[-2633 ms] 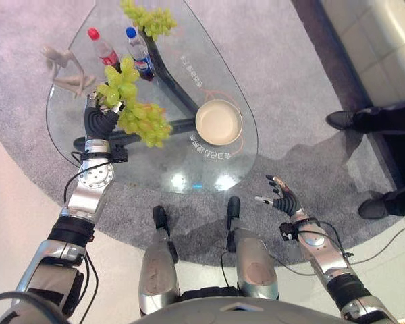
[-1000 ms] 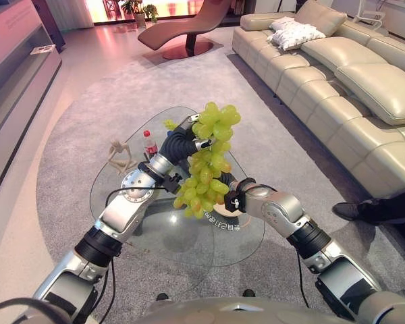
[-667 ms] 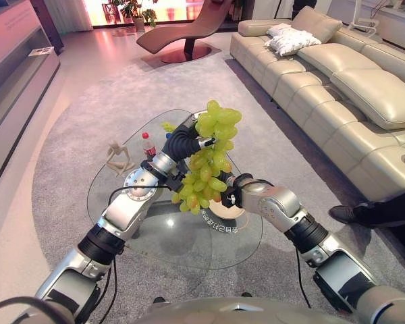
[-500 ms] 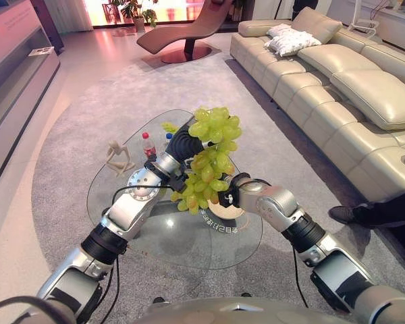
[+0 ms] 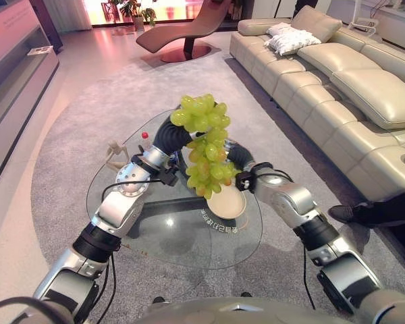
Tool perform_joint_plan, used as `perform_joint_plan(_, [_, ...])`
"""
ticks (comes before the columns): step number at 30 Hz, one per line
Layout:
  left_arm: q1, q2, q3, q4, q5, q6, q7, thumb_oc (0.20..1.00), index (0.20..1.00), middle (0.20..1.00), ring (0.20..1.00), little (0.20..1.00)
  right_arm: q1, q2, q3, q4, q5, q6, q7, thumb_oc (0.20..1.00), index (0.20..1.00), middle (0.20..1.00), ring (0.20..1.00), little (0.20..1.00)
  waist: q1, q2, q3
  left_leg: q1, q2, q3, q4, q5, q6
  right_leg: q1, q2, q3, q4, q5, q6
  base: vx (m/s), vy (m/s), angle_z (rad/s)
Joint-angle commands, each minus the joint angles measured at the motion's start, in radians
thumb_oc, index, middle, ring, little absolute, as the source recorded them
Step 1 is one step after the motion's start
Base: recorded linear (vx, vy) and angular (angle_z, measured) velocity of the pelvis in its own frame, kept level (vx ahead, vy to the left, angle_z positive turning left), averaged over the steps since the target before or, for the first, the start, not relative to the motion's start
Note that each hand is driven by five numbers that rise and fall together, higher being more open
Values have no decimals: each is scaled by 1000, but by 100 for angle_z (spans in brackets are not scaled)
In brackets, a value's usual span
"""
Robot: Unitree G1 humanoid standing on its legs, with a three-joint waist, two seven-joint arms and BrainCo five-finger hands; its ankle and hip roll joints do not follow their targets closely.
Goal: Pick up fruits into the plate
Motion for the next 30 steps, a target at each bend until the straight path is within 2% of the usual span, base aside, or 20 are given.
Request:
perform_joint_plan(1, [-44, 27, 70, -42, -63, -55, 31, 200, 200, 200, 200, 200, -11, -19, -55, -95, -33, -102, 5, 1000, 1000, 1000, 1000, 1000, -7, 11, 0, 0, 3, 27, 23, -98, 9, 47, -44, -87, 44, -86, 23, -9, 32, -10])
perform_joint_plan(5, [-15, 24, 99, -39, -62, -65, 30, 200, 200, 200, 200, 200, 44, -14, -75, -130, -19, -122, -7, 1000, 1000, 1000, 1000, 1000, -14, 14, 3, 0, 1, 35, 23, -98, 10, 45, -47, -88, 42, -82, 26, -2, 23, -4])
perform_joint_plan(7, [-5, 21, 107, -37, -53, -63, 43, 200, 200, 200, 200, 200, 68, -6, -81, -134, -29, -152, -13, 1000, 1000, 1000, 1000, 1000, -18, 16, 4, 2, 0, 39, 22, -98, 10, 45, -48, -89, 38, -79, 27, 11, 25, -3])
perform_joint_plan(11, [5, 24, 116, -38, -37, -60, 57, 200, 200, 200, 200, 200, 88, -5, -79, -154, -6, -147, 2, 1000, 1000, 1000, 1000, 1000, -20, 18, 5, 1, -1, 42, 21, -96, 11, 42, -48, -89, 39, -78, 27, 0, 0, 0])
perform_joint_plan(15, [-1, 31, 112, -29, -9, -56, 76, 200, 200, 200, 200, 200, 93, -8, -56, -170, 48, -137, 61, 1000, 1000, 1000, 1000, 1000, -22, 18, 10, -1, -1, 42, 20, -93, 12, 40, -46, -89, 46, -85, 25, 0, 0, 0])
perform_joint_plan(22, [-63, 55, 49, 33, 21, -33, 55, 200, 200, 200, 200, 200, 52, -25, 20, -233, 131, -112, 191, 1000, 1000, 1000, 1000, 1000, -30, 13, 8, -1, 0, 40, 20, -91, 13, 40, -39, -81, 55, -95, 21, 0, 0, 0])
perform_joint_plan(30, [-123, 44, -5, 62, 25, -19, 72, 200, 200, 200, 200, 200, -3, -9, 108, -271, 204, -46, 249, 1000, 1000, 1000, 1000, 1000, -34, 10, 3, 1, 2, 41, 22, -89, 11, 42, -37, -76, 59, -99, 22, 0, 0, 0])
